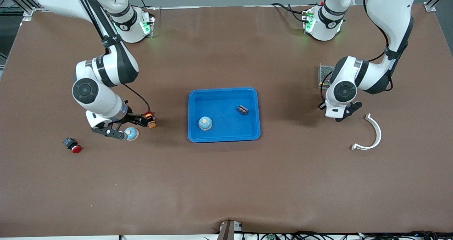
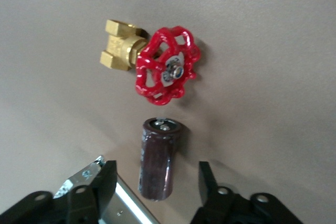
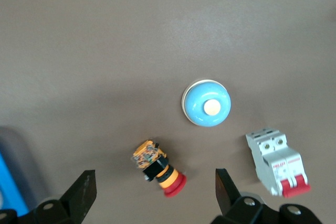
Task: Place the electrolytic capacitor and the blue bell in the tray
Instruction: 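Move the right gripper to the second bell while the left gripper reaches the capacitor, then grasp the second bell with the right gripper while the left gripper grasps the capacitor, then carry the bell and capacitor over the tray with both grippers, then release the capacitor into the tray while the right gripper lowers the bell, then open the right gripper to drop the bell while the left gripper withdraws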
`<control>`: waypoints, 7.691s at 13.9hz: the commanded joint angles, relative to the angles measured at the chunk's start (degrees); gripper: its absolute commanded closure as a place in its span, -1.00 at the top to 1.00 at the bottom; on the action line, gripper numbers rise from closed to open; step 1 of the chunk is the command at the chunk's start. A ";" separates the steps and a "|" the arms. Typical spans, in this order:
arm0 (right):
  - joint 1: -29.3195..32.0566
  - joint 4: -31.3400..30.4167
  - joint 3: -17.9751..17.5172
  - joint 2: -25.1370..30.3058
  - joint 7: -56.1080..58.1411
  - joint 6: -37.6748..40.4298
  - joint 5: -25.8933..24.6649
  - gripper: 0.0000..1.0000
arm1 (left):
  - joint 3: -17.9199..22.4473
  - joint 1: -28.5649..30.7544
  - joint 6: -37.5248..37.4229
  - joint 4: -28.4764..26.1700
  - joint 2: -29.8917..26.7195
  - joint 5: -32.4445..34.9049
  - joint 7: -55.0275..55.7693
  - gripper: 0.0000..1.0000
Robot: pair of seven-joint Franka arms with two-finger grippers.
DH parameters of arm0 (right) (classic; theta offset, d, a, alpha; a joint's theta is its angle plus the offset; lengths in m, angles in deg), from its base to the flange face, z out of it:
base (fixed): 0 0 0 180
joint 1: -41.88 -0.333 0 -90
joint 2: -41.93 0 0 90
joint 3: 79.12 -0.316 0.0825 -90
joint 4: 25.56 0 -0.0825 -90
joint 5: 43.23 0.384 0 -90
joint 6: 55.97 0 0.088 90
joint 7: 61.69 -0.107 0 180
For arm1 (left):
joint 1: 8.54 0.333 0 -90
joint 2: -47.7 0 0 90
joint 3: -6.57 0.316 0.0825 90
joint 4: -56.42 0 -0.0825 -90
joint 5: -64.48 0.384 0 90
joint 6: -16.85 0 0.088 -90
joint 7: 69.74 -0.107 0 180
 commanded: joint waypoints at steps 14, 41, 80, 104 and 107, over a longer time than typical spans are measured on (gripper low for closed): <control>8.95 -5.11 -0.54 -8.35 19.67 -21.43 -0.89 1.00 | -0.96 0.68 2.92 2.05 -0.93 0.04 0.93 -1.00; 3.94 -5.02 -0.80 -9.25 5.81 -18.28 -0.63 -1.00 | -4.48 -23.23 3.62 38.27 19.89 -9.62 48.99 -1.00; -19.18 -0.37 -8.62 -15.22 -34.99 -21.26 -9.15 -1.00 | -3.95 -4.78 -31.69 42.93 -5.40 -9.01 -19.42 1.00; -12.70 22.57 -6.25 -12.85 -29.85 11.26 -2.30 1.00 | 7.30 -1.52 -46.12 42.05 -21.41 -15.95 -55.40 1.00; -3.48 22.75 -6.34 -11.79 -17.38 11.44 -2.30 1.00 | 8.79 -1.35 -46.12 40.82 -22.46 -18.23 -56.11 1.00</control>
